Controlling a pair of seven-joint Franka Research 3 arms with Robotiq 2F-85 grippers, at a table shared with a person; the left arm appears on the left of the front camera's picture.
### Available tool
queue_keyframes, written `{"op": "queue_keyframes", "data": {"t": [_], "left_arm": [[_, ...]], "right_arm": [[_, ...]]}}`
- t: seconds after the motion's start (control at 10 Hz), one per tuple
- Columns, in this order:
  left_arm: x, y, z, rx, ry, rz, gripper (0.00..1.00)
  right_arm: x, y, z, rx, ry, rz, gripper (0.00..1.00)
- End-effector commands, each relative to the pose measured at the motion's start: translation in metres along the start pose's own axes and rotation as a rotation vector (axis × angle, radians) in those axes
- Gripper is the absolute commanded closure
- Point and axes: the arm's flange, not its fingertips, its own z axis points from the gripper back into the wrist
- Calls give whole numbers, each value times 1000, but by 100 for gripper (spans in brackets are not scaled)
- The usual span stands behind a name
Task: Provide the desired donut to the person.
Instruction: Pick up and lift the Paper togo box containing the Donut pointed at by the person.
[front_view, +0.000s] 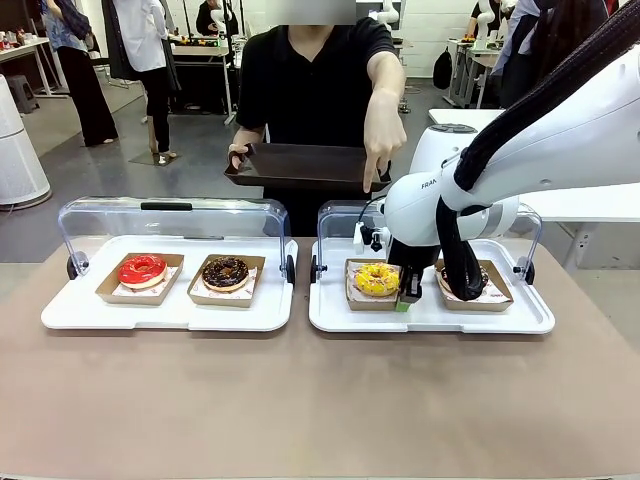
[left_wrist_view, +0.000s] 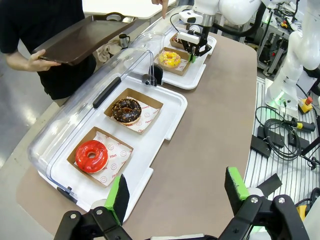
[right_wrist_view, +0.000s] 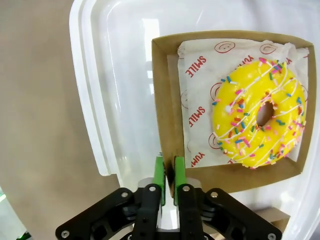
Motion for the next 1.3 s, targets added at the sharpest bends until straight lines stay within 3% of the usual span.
{"op": "queue_keyframes", "data": {"t": [0.0, 0.2, 0.4, 0.8, 1.0, 1.2], "left_arm": [[1, 1, 1, -2, -17, -13, 0], [1, 1, 1, -2, -17, -13, 0], [1, 1, 1, -2, -17, -13, 0], [1, 1, 1, -2, -17, -13, 0], [1, 1, 1, -2, -17, -13, 0], [1, 1, 1, -2, -17, -13, 0]], "right_arm": [[0, -4, -4, 11, 0, 27, 100], [0, -4, -2, 15, -7, 39, 100], [10, 9, 14, 24, 51, 105, 100], [64, 65, 161, 24, 118, 120, 100], [85, 76, 230, 27, 143, 104, 100], [102, 77, 273, 18, 134, 83, 100]]}}
